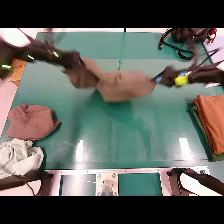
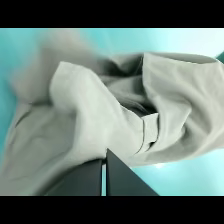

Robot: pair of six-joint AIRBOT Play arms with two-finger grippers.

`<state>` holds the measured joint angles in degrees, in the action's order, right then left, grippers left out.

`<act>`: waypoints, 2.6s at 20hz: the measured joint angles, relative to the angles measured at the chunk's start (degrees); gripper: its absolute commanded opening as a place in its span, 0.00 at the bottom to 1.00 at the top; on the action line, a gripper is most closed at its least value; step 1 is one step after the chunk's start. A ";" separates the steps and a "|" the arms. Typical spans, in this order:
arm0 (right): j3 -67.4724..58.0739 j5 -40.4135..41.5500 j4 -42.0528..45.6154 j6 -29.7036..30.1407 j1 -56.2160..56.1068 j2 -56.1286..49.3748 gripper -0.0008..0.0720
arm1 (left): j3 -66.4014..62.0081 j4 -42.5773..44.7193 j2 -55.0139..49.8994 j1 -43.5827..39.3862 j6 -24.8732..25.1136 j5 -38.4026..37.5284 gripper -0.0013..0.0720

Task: Fold the shirts.

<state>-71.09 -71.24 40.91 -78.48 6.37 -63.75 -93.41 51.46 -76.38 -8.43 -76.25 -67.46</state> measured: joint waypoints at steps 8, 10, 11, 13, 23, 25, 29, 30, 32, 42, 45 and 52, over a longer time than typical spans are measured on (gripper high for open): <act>-10.58 6.95 -2.21 -1.92 4.09 24.35 0.03 | -17.18 8.72 18.16 0.04 -1.60 -2.73 0.06; -10.75 7.76 -2.25 -2.14 4.28 26.62 0.03 | -17.57 10.43 18.71 0.04 -1.66 -4.83 0.06; -10.23 8.17 -2.36 -2.19 4.24 26.97 0.03 | -16.81 11.04 18.60 0.02 -1.64 -5.55 0.06; -7.39 8.59 -2.32 -2.23 3.45 26.29 0.03 | -13.86 11.91 17.07 0.02 -0.94 -5.86 0.06; 21.31 30.38 -2.93 2.29 -13.29 -1.01 0.06 | 5.05 3.58 -11.41 0.11 6.82 7.15 0.06; 21.22 33.31 -3.91 2.62 -14.34 -7.85 0.39 | 5.90 1.16 -16.44 0.07 7.34 9.79 0.35; 16.26 30.67 -4.74 4.96 -11.67 -14.53 0.56 | 3.56 -0.76 -20.00 1.01 5.01 8.79 0.94; 14.29 27.43 -4.44 5.53 -9.68 -15.23 0.58 | 1.88 -1.09 -20.13 1.70 3.39 6.08 0.94; 10.88 21.07 -2.93 6.25 -4.98 -16.11 0.58 | -0.81 -1.09 -20.28 2.71 -0.31 -1.55 0.94; 6.69 11.67 1.01 8.87 6.29 -23.67 0.58 | 22.21 0.39 -9.33 -8.41 -13.07 -10.23 0.94; 6.45 13.14 0.63 9.68 4.72 -26.16 0.58 | 33.14 -1.25 -7.37 -16.33 -15.21 1.29 0.94; 5.70 14.67 -0.24 10.12 1.49 -27.80 0.58 | 41.64 -8.35 -10.54 -27.21 -18.56 23.37 0.59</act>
<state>-65.39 -56.58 40.66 -68.36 7.86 -91.55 -51.77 43.11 -86.91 -35.64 -94.80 -44.10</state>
